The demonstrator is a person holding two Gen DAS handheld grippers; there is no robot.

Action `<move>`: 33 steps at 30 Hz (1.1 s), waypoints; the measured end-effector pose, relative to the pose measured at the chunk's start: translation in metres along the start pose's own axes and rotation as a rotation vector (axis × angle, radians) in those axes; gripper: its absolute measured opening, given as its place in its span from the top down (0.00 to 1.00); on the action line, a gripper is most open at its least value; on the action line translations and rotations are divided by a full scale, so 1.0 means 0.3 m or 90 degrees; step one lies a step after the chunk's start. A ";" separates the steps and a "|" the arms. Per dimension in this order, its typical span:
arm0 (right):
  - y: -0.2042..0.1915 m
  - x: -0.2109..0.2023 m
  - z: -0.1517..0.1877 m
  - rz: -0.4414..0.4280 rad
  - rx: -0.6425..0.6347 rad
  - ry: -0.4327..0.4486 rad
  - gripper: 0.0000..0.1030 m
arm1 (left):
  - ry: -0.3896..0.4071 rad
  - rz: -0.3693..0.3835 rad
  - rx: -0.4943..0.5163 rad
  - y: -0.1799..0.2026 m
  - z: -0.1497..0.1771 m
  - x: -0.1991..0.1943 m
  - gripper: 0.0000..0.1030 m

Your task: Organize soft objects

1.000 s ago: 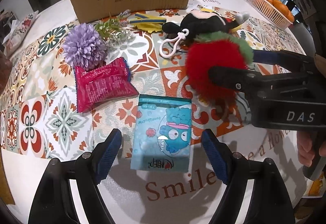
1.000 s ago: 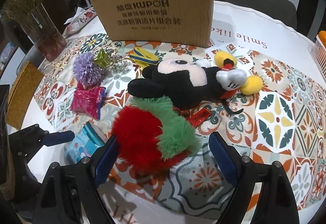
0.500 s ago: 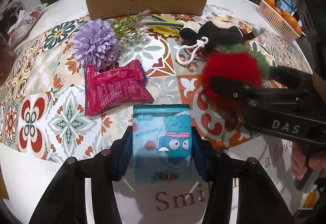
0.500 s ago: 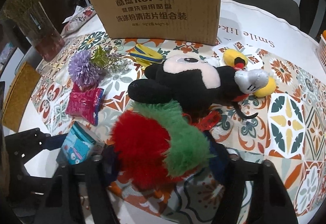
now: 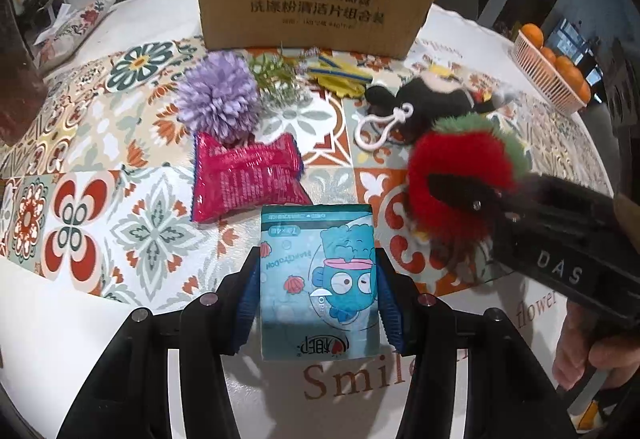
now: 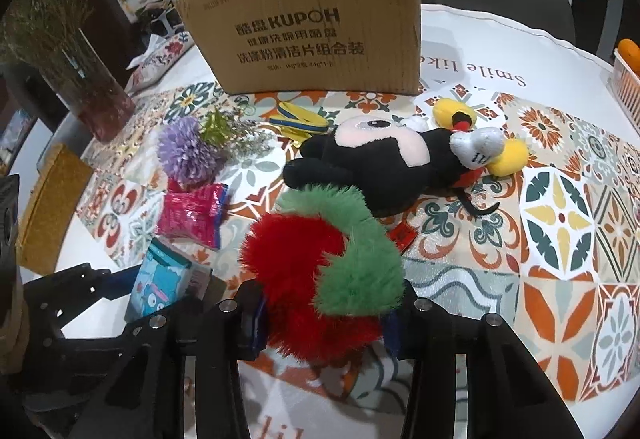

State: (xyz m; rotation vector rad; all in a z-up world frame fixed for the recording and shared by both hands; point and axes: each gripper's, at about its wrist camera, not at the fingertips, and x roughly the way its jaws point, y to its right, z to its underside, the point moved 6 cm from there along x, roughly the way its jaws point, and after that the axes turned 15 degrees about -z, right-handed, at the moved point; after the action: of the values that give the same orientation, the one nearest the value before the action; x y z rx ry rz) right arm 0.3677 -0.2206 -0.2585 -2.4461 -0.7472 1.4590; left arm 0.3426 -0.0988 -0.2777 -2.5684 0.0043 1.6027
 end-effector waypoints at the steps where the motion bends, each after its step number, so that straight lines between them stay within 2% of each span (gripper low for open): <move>1: -0.005 -0.006 0.000 0.000 -0.001 0.002 0.57 | 0.004 0.000 -0.002 -0.002 -0.004 -0.009 0.50; 14: -0.083 -0.107 -0.002 -0.002 0.011 0.047 0.57 | 0.075 -0.003 -0.013 -0.037 -0.049 -0.142 0.50; 33: -0.199 -0.257 -0.070 0.024 -0.008 0.133 0.57 | 0.188 0.008 -0.010 -0.085 -0.142 -0.350 0.50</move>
State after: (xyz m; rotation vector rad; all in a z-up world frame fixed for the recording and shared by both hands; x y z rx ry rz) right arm 0.3368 -0.2074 -0.1645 -2.5831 -0.6713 1.1895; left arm 0.3360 -0.0838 -0.1629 -2.7962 0.0342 1.2166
